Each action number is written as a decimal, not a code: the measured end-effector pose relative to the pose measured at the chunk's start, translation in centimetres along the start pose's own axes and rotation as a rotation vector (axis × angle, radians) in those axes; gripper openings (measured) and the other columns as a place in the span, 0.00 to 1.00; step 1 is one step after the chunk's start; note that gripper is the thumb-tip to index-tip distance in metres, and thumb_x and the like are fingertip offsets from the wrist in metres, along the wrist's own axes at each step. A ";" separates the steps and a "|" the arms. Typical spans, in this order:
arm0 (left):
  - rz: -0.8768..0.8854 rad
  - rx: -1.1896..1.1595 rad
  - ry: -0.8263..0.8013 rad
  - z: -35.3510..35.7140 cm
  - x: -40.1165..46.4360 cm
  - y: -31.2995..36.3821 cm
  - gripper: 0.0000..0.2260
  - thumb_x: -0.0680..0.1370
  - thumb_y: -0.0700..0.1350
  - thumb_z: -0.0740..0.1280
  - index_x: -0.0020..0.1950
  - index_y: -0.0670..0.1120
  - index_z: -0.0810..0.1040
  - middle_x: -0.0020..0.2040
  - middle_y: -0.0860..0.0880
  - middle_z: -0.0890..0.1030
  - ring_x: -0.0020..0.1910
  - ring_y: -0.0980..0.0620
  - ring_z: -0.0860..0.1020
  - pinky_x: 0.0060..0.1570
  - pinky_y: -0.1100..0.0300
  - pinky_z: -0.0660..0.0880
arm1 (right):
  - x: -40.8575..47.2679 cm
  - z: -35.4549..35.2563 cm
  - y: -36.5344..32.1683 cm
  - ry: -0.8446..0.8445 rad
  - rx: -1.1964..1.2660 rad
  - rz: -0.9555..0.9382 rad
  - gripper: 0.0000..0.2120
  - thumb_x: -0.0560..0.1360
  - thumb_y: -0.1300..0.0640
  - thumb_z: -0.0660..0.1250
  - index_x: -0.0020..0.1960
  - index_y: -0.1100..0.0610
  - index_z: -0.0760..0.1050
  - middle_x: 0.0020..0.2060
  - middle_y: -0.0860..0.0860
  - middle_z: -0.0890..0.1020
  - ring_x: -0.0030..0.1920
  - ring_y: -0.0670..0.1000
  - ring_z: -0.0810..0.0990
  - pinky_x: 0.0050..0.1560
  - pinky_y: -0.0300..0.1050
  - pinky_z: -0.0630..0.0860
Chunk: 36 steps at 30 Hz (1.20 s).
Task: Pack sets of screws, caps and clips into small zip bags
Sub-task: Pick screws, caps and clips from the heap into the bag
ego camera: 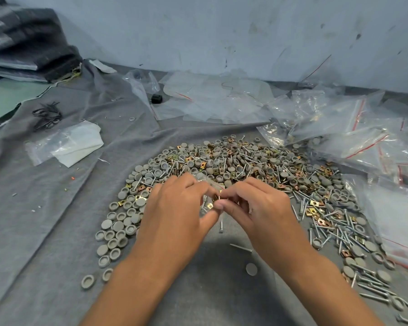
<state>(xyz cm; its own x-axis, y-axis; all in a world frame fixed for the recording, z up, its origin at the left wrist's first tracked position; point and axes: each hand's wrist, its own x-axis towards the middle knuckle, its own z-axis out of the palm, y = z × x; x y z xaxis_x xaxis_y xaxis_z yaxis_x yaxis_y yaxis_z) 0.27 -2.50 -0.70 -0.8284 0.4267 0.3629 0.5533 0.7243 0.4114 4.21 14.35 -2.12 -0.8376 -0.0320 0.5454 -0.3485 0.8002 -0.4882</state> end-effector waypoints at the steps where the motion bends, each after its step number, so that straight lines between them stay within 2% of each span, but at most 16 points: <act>1: 0.002 0.010 -0.002 0.0 0.0 0.0 0.11 0.75 0.60 0.66 0.52 0.58 0.82 0.40 0.61 0.67 0.44 0.58 0.67 0.49 0.59 0.62 | 0.0 0.0 0.1 -0.007 0.011 0.006 0.08 0.77 0.50 0.70 0.48 0.54 0.81 0.40 0.40 0.74 0.40 0.35 0.72 0.44 0.27 0.66; 5: -0.002 0.031 -0.008 -0.1 0.1 -0.1 0.14 0.76 0.65 0.61 0.44 0.58 0.80 0.39 0.61 0.68 0.42 0.57 0.69 0.48 0.57 0.64 | 0.0 -0.2 0.2 -0.039 0.091 0.056 0.07 0.77 0.48 0.69 0.47 0.51 0.81 0.38 0.39 0.77 0.40 0.41 0.76 0.41 0.29 0.68; 7: -0.016 0.035 -0.018 -0.1 0.2 -0.1 0.16 0.76 0.68 0.59 0.39 0.59 0.75 0.37 0.60 0.69 0.41 0.57 0.70 0.48 0.57 0.66 | 0.2 -0.3 0.4 -0.019 0.126 0.081 0.07 0.77 0.47 0.69 0.47 0.51 0.81 0.38 0.39 0.78 0.40 0.43 0.77 0.40 0.29 0.69; 10: -0.036 0.050 -0.032 0.1 0.1 -0.1 0.17 0.75 0.70 0.61 0.36 0.58 0.71 0.37 0.61 0.69 0.41 0.58 0.70 0.50 0.57 0.65 | 0.3 -0.5 0.4 0.028 0.155 0.098 0.08 0.77 0.47 0.68 0.49 0.50 0.81 0.39 0.38 0.78 0.40 0.43 0.78 0.39 0.30 0.70; 12: -0.047 0.032 -0.030 0.2 0.1 -0.1 0.15 0.73 0.69 0.61 0.40 0.59 0.75 0.37 0.63 0.68 0.41 0.59 0.69 0.49 0.58 0.63 | 0.2 -0.7 0.3 0.051 0.166 0.098 0.05 0.77 0.47 0.68 0.50 0.47 0.79 0.40 0.36 0.78 0.41 0.43 0.78 0.40 0.30 0.71; 14: -0.051 0.004 -0.020 0.3 0.0 -0.2 0.16 0.73 0.68 0.62 0.48 0.60 0.80 0.38 0.65 0.67 0.41 0.61 0.68 0.49 0.59 0.62 | 0.2 -0.7 0.2 0.058 0.168 0.095 0.05 0.77 0.47 0.68 0.52 0.45 0.79 0.40 0.37 0.78 0.41 0.44 0.79 0.40 0.31 0.72; 16: -0.047 -0.014 -0.003 0.3 0.0 -0.2 0.18 0.74 0.68 0.62 0.55 0.60 0.81 0.38 0.66 0.67 0.41 0.63 0.68 0.49 0.60 0.62 | 0.2 -0.7 0.1 0.060 0.149 0.064 0.06 0.78 0.48 0.68 0.53 0.47 0.80 0.41 0.37 0.78 0.40 0.43 0.78 0.40 0.32 0.73; 18: -0.038 -0.035 0.011 0.2 -0.1 -0.2 0.20 0.74 0.69 0.61 0.58 0.60 0.80 0.39 0.66 0.67 0.42 0.68 0.68 0.48 0.61 0.63 | 0.2 -0.7 0.1 0.051 0.122 0.019 0.07 0.78 0.50 0.69 0.53 0.50 0.81 0.41 0.37 0.77 0.40 0.42 0.77 0.40 0.30 0.72; 20: -0.035 -0.053 0.011 0.2 0.0 -0.2 0.22 0.75 0.69 0.60 0.61 0.59 0.79 0.39 0.66 0.67 0.42 0.69 0.67 0.48 0.61 0.63 | 0.2 -0.6 0.1 0.032 0.085 -0.020 0.08 0.77 0.52 0.71 0.54 0.52 0.82 0.41 0.39 0.76 0.40 0.40 0.76 0.41 0.28 0.70; 25: -0.038 -0.063 0.007 0.1 0.0 -0.1 0.20 0.74 0.64 0.65 0.62 0.57 0.80 0.39 0.63 0.69 0.42 0.61 0.70 0.47 0.59 0.66 | 0.1 -0.5 0.0 0.008 0.109 0.016 0.14 0.74 0.50 0.73 0.58 0.52 0.82 0.40 0.38 0.80 0.39 0.40 0.78 0.41 0.28 0.72; 31: -0.037 -0.056 0.018 0.1 0.0 -0.1 0.20 0.73 0.66 0.66 0.61 0.60 0.80 0.39 0.64 0.68 0.41 0.63 0.68 0.48 0.60 0.63 | 0.2 -1.2 0.2 0.047 0.329 0.117 0.10 0.74 0.55 0.72 0.55 0.51 0.80 0.46 0.38 0.84 0.50 0.41 0.84 0.47 0.35 0.80; 34: -0.034 -0.068 0.020 0.1 0.0 0.0 0.20 0.72 0.66 0.66 0.61 0.60 0.80 0.38 0.64 0.68 0.41 0.64 0.68 0.48 0.60 0.62 | 0.1 -1.1 -0.1 0.041 0.356 0.117 0.11 0.74 0.59 0.74 0.55 0.52 0.80 0.47 0.39 0.85 0.50 0.40 0.84 0.48 0.33 0.79; 36: -0.030 -0.070 0.025 0.1 0.0 -0.1 0.20 0.73 0.66 0.66 0.61 0.60 0.80 0.38 0.64 0.68 0.41 0.67 0.68 0.48 0.61 0.62 | 0.0 -1.1 -0.4 0.065 0.345 0.113 0.11 0.72 0.56 0.75 0.53 0.50 0.79 0.45 0.38 0.85 0.47 0.40 0.85 0.43 0.31 0.77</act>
<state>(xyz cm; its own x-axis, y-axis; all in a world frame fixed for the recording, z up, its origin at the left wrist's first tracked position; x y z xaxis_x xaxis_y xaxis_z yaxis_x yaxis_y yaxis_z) 0.25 -2.47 -0.85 -0.8427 0.3914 0.3698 0.5339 0.6964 0.4796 4.80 14.72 -1.16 -0.8542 0.0922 0.5117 -0.3860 0.5469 -0.7429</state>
